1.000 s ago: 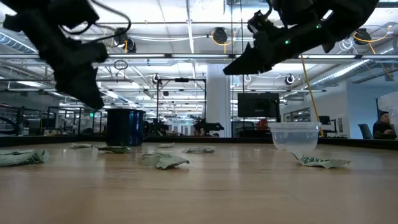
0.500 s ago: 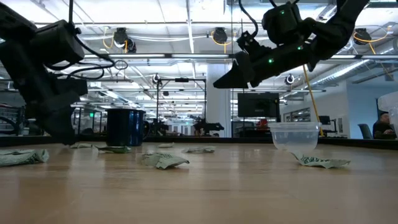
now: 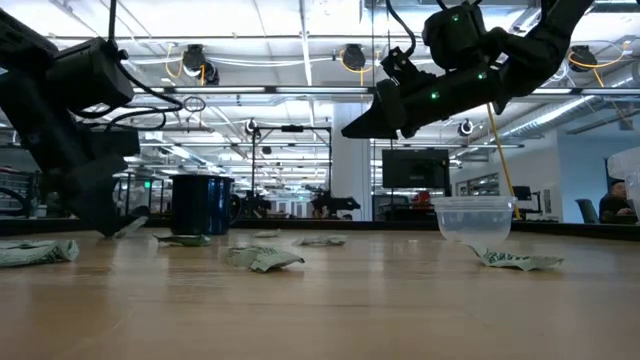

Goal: Pick and place Stevia / Truvia into bins
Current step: Put the light green stevia packet into the top transparent container

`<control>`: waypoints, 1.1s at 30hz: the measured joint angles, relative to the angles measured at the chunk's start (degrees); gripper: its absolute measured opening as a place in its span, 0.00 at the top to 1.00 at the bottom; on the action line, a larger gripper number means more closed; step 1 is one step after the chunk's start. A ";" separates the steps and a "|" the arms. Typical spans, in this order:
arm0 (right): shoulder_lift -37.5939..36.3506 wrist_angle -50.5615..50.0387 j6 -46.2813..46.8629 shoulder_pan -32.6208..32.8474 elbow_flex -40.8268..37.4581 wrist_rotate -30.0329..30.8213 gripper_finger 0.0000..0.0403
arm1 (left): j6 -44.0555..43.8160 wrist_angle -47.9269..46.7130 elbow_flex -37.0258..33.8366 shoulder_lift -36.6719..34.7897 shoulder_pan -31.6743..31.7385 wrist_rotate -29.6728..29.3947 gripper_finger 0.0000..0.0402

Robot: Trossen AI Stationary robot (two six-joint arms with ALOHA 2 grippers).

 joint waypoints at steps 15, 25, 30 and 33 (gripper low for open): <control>-0.07 -0.24 0.04 2.35 0.00 0.01 0.74 | 9.15 3.66 4.41 -0.79 -0.53 6.86 0.99; -8.04 -9.57 -0.10 5.13 0.04 0.06 0.74 | 16.69 19.88 12.55 7.29 -6.83 6.13 1.00; -20.32 -30.11 6.83 6.26 0.03 0.06 0.74 | 25.00 26.52 22.13 19.17 -6.62 4.72 1.00; -27.20 -41.00 12.44 7.17 0.02 0.16 0.74 | 29.87 26.44 29.91 27.14 -5.17 4.46 1.00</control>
